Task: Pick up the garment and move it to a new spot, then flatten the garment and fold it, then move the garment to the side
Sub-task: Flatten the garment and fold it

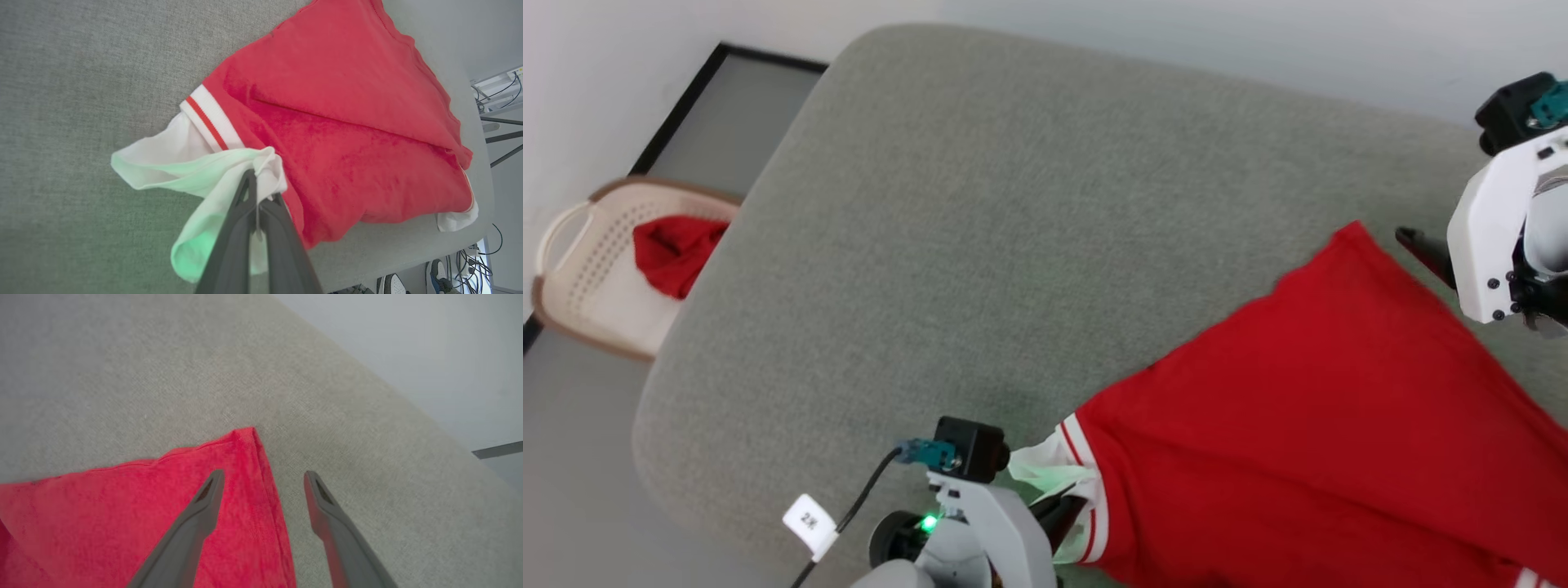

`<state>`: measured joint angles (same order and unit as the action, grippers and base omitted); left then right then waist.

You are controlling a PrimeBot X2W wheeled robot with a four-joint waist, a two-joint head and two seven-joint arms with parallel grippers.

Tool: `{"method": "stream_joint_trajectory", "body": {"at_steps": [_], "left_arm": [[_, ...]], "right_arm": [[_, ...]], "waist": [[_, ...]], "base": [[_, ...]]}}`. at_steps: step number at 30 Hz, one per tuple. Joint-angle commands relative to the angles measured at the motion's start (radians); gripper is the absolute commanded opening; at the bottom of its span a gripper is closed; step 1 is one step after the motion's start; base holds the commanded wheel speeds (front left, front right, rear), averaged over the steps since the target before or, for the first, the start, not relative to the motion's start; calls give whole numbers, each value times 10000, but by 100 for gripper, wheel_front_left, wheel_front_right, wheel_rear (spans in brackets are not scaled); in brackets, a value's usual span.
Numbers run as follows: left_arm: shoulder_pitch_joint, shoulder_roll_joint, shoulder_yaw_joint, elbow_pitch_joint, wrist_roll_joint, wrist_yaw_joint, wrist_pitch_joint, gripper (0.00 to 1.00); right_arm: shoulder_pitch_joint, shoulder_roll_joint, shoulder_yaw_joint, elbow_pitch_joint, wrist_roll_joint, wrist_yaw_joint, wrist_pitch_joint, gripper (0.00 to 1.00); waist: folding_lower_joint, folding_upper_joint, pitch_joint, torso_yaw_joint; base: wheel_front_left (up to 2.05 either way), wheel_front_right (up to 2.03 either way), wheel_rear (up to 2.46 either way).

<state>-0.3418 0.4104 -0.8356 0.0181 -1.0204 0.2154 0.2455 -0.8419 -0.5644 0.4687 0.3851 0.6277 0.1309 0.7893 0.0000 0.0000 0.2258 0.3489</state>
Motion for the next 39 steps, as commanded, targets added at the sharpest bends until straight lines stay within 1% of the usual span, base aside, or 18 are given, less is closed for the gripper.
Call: {"method": "stream_joint_trajectory", "body": {"at_steps": [1, 7, 14, 15, 16, 17, 22, 29, 34, 39], "left_arm": [[-159, -94, -19, 69, 42, -87, -64, 0], [-506, -502, -129, 480, 97, -382, -175, 0], [-735, -817, -187, 890, 84, -601, -322, 0], [-756, -843, -189, 936, 73, -631, -335, 0], [-778, -869, -195, 985, 68, -656, -343, 0], [-797, -894, -199, 1028, 64, -666, -356, 0], [-842, -976, -200, 1198, 30, -721, -400, 0], [-871, -927, -157, 1310, 12, -697, -410, 0], [-981, -686, -127, 1241, 86, -590, -245, 0], [-1244, -195, -66, 922, -8, -493, 347, 0]], "right_arm": [[-221, 12, 172, 170, 179, -4, 221, 100], [-887, -5, 616, 1418, 535, -4, 1424, 100], [-1262, 92, 978, 2310, 690, -4, 2237, 100], [-1270, 113, 993, 2435, 722, -4, 2343, 62], [-1299, 124, 1024, 2543, 736, -4, 2462, 11], [-1337, 126, 1058, 2631, 728, -4, 2561, 0], [-1661, 129, 930, 3188, 441, -5, 2816, 0], [-2061, 410, 715, 3681, 144, -8, 2463, 0], [-2230, 672, 642, 3743, 172, -7, 1910, 0], [-2296, 932, 601, 3682, 407, -7, 1333, 0]], "waist": [[0, 0, 567, 500], [0, 0, 1065, 798], [0, 0, 1310, 981], [0, 0, 1322, 998], [0, 0, 1335, 1014], [0, 0, 1343, 1030], [0, 0, 1337, 1060], [0, 0, 1154, 957], [0, 0, 834, 773], [0, 0, 320, 468]], "base": [[0, 0, 0], [0, 0, 0], [0, 0, 0], [0, 0, 0], [0, 0, 0], [0, 0, 0], [0, 0, 0], [0, 0, 0], [0, 0, 0], [0, 0, 0]]}}
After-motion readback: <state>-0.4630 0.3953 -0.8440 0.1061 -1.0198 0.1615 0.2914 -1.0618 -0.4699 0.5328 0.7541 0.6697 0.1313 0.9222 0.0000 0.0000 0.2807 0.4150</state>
